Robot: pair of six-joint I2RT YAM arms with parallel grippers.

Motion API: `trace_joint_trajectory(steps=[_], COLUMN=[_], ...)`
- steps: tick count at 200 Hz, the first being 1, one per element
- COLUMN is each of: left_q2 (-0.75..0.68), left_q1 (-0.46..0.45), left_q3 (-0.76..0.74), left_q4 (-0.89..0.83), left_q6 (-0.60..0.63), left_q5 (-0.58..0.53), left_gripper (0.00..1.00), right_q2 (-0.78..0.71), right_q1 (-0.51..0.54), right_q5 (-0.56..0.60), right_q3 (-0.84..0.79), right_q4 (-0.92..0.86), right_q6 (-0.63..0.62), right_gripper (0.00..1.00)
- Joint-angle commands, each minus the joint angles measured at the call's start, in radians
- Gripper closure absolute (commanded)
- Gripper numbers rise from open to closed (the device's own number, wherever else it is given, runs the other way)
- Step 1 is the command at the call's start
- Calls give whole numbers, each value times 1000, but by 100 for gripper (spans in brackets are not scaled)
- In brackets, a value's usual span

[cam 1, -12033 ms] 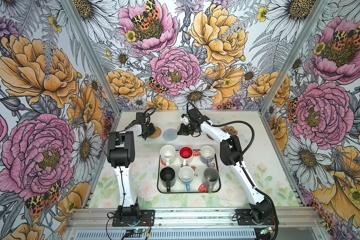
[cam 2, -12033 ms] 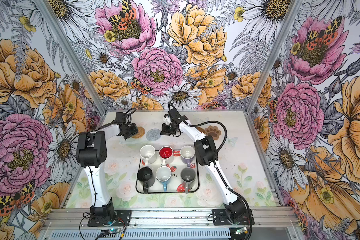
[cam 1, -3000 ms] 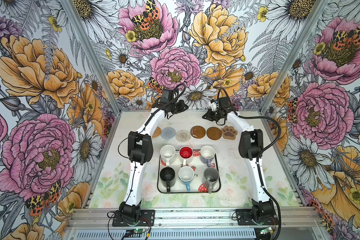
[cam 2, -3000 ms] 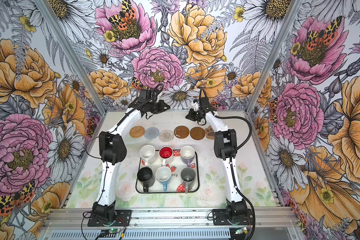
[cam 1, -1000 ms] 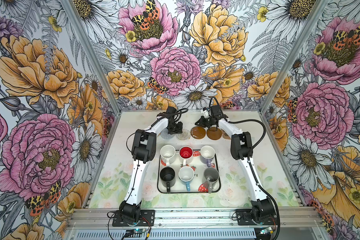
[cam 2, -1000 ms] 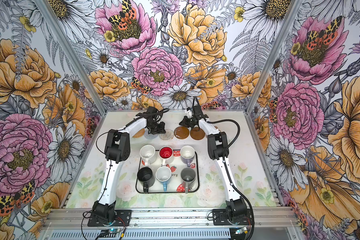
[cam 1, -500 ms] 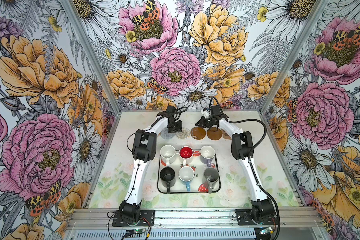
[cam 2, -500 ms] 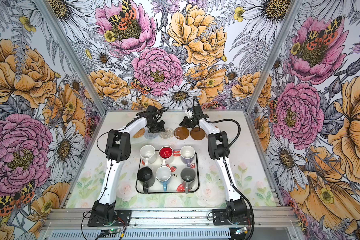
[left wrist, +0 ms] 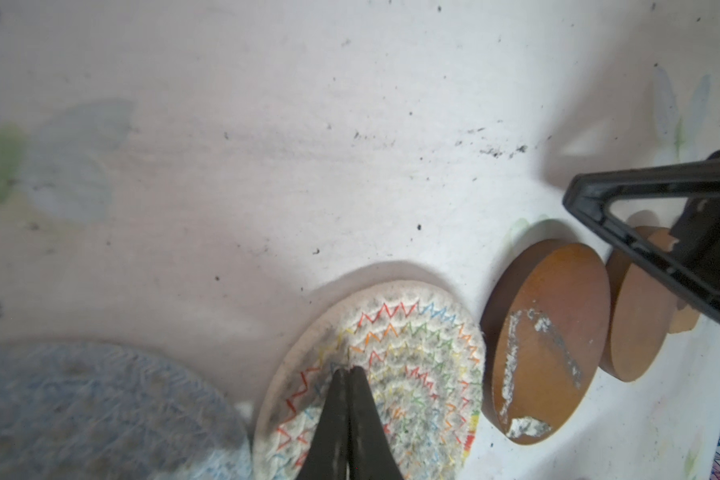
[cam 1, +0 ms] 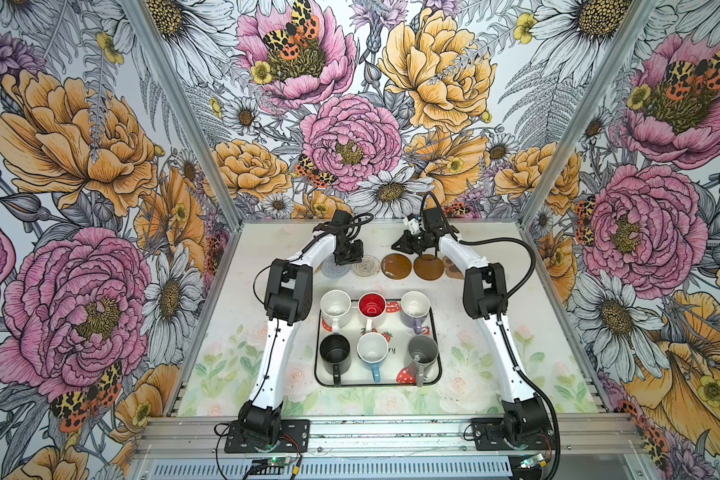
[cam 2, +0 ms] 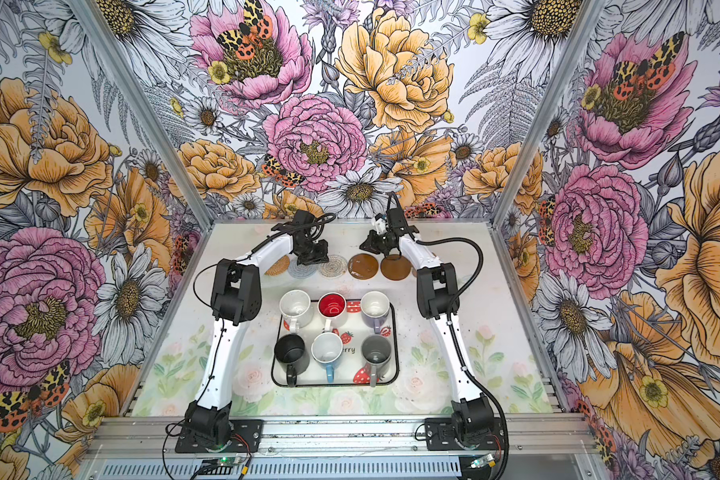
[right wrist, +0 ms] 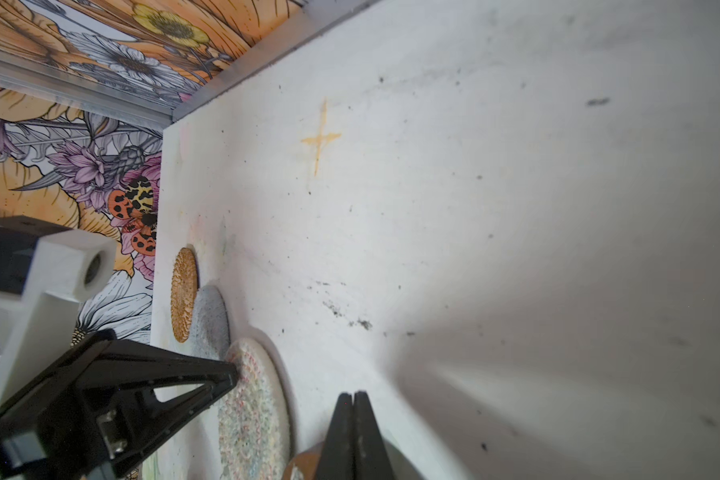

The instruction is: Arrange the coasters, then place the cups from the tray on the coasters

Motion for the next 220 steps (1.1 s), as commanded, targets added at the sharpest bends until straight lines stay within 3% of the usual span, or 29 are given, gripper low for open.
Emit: trace_joint_trajectory(steps=[1,51,100,151,220], left_q2=[-28,-86,-276,-619,-1052], left_q1=[-7,-11,-31,-63,-135], left_q3=[45,95,17,-386,-886], left_q4=[2,4,12,270,493], left_q6=[-12,-16,5,-42,-69], left_q5=[-31,-25,-86,-142,-395], left_gripper=[93,94,94,94,83], right_q2=[-35,-133,-413,-795,-1301], right_q1=[-10,-11,-1,31,143], right_q5=[-26,-36,76,273,529], right_q3=[63,36,-240,-669,-1211], right_q4=[-4,-6,-6,-5,-8], right_q6=[19,5,-103,-193,-177], right_gripper=[97,94,92,86,66])
